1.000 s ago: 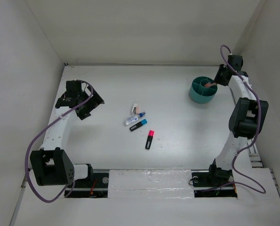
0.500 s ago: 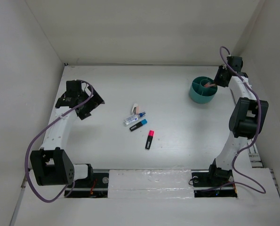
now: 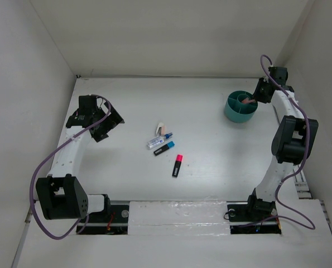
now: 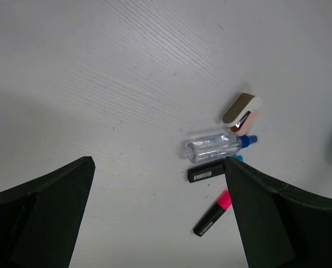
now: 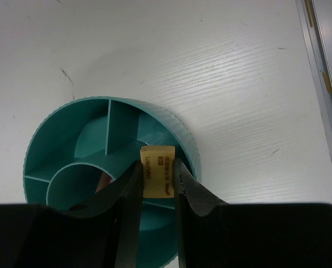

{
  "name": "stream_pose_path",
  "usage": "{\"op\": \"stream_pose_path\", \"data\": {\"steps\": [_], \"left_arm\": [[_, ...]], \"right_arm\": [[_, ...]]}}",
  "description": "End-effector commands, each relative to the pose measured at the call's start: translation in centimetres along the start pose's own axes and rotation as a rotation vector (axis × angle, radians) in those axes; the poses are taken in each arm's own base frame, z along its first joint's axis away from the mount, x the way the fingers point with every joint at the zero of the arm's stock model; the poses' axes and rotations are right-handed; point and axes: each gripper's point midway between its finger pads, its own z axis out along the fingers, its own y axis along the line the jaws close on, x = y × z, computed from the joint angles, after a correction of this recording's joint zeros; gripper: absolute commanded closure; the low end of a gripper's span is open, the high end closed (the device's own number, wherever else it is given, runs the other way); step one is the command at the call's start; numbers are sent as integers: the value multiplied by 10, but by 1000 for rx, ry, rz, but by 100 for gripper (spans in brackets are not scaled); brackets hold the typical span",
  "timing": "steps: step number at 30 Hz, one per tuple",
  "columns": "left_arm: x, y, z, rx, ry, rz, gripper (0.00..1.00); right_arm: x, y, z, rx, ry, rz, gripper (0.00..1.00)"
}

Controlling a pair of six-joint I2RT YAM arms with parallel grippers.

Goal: Sort the stationery into containers
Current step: Place the stationery into the container

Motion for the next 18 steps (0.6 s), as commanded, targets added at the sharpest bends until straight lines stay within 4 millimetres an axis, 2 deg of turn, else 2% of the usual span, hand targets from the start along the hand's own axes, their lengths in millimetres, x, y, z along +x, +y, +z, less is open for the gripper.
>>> {"op": "stream_pose_path", "data": {"steps": [1, 7, 16, 18], "left_arm": [[-1, -4, 1, 23, -8, 18, 0], [-1, -4, 1, 23, -8, 18, 0], [-1, -4, 1, 23, -8, 18, 0], [-1, -4, 1, 23, -8, 18, 0]], "right_arm": [[-18, 1, -8, -10, -55, -12, 70], [-21, 2, -11, -12, -64, -13, 61], [-27, 4, -18, -15, -82, -15, 59], [-36, 5, -26, -12, -115, -17, 59]]}}
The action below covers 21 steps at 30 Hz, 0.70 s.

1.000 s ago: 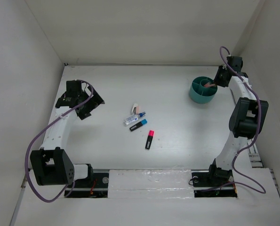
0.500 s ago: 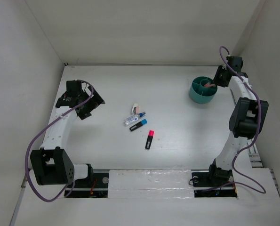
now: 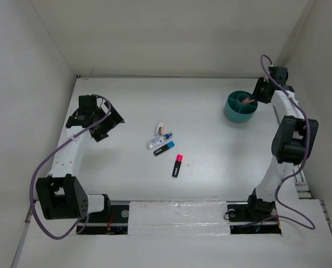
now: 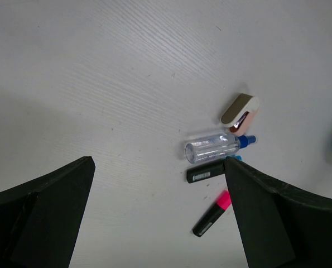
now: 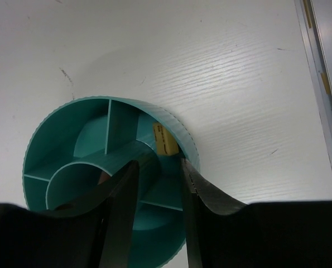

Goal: Sort the stationery into containers
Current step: Place the stationery into the container, then grab a piece of stationery with the left arm

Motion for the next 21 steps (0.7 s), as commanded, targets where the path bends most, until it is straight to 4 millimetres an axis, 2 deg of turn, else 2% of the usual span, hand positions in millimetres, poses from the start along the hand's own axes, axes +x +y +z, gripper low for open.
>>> {"op": "stream_pose_path", "data": {"steps": [1, 4, 9, 12, 14, 15, 16, 17, 19, 20, 21], "left_arm": [[-1, -3, 1, 16, -6, 17, 0], [-1, -3, 1, 16, -6, 17, 0], [-1, -3, 1, 16, -6, 17, 0], [-2, -1, 1, 9, -11, 17, 0], [-3, -3, -1, 10, -13, 17, 0], [-3, -3, -1, 10, -13, 17, 0], [-4, -1, -1, 3, -18, 17, 0], [-6, -3, 0, 3, -18, 17, 0], [-7, -1, 0, -5, -24, 17, 0], [-4, -2, 3, -7, -11, 23, 0], [-6, -5, 2, -2, -18, 24, 0]], "right_arm": [[-40, 6, -27, -14, -124, -15, 59], [-55, 3, -35, 21, -155, 11, 59], [-98, 3, -59, 68, -247, 74, 57], [-112, 5, -67, 70, -272, 97, 55], [-126, 16, -77, 58, -308, 99, 45], [-129, 17, -81, 56, -312, 98, 35], [-131, 28, -85, 30, -311, 88, 14], [-138, 41, -92, -2, -327, 76, 9], [-141, 57, -98, -16, -339, 61, 7], [-143, 77, -110, -34, -354, 42, 7], [-139, 84, -112, -27, -344, 23, 7]]}}
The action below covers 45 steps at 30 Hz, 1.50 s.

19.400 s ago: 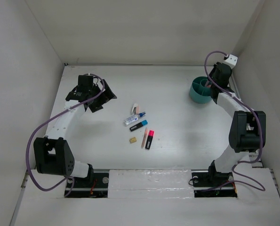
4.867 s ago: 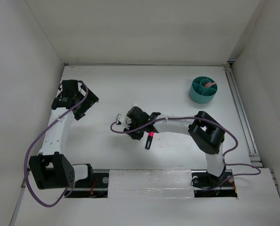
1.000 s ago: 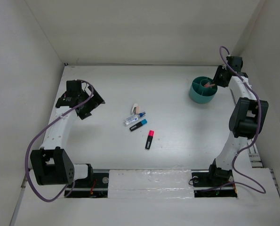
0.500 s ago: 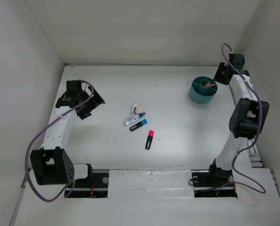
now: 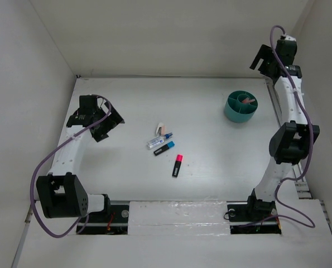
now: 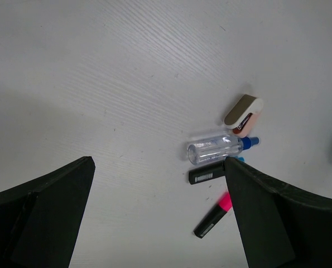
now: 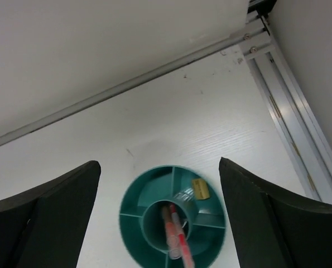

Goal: Sort the stationery into containers
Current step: Grab a piece of stationery with the left arm

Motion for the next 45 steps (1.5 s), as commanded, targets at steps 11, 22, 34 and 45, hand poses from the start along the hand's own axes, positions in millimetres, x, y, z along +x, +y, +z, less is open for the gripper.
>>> {"op": "stream_pose_path", "data": {"steps": [11, 22, 34, 45], "left_arm": [[-9, 6, 8, -63, -30, -17, 0], [-15, 23, 7, -122, -50, -67, 0], [-2, -17, 13, 15, -4, 77, 0], [24, -113, 62, -99, 65, 507, 0]], "right_arm": [[104, 206, -101, -181, 157, -169, 14], [303, 324, -144, -287, 477, -257, 23], [287, 322, -168, -222, 382, -214, 27], [164, 251, -203, -192, 186, -71, 24]]}}
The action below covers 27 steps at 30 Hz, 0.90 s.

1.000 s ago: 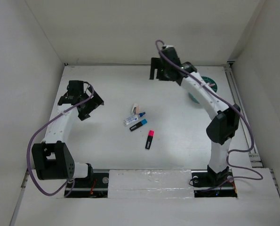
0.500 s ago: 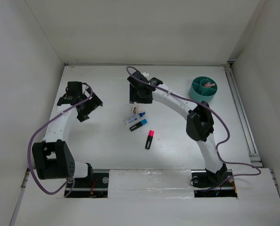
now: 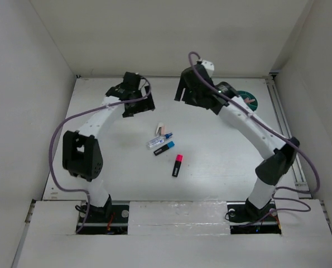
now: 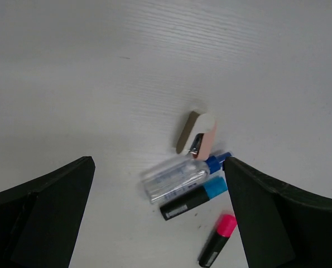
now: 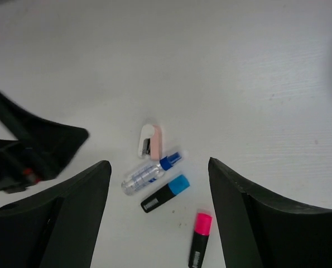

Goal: Sort the stationery into containers
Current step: Grab a piece of stationery with the left arm

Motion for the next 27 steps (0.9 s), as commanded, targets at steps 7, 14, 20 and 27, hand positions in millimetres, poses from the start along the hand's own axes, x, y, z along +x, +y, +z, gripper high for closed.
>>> {"op": "stream_pose_path", "data": {"steps": [7, 14, 20, 27], "left_arm": [[38, -47, 36, -42, 136, 237, 0], [61, -51, 65, -117, 181, 287, 5], [70, -45, 83, -171, 221, 309, 14], [79, -39, 95, -192, 244, 315, 17]], "right_arm": [[-48, -71, -50, 50, -138, 85, 24], [-44, -86, -53, 33, -119, 99, 24], [-36, -89, -47, 27, -92, 88, 24], [-38, -86, -42, 14, -88, 95, 24]]}}
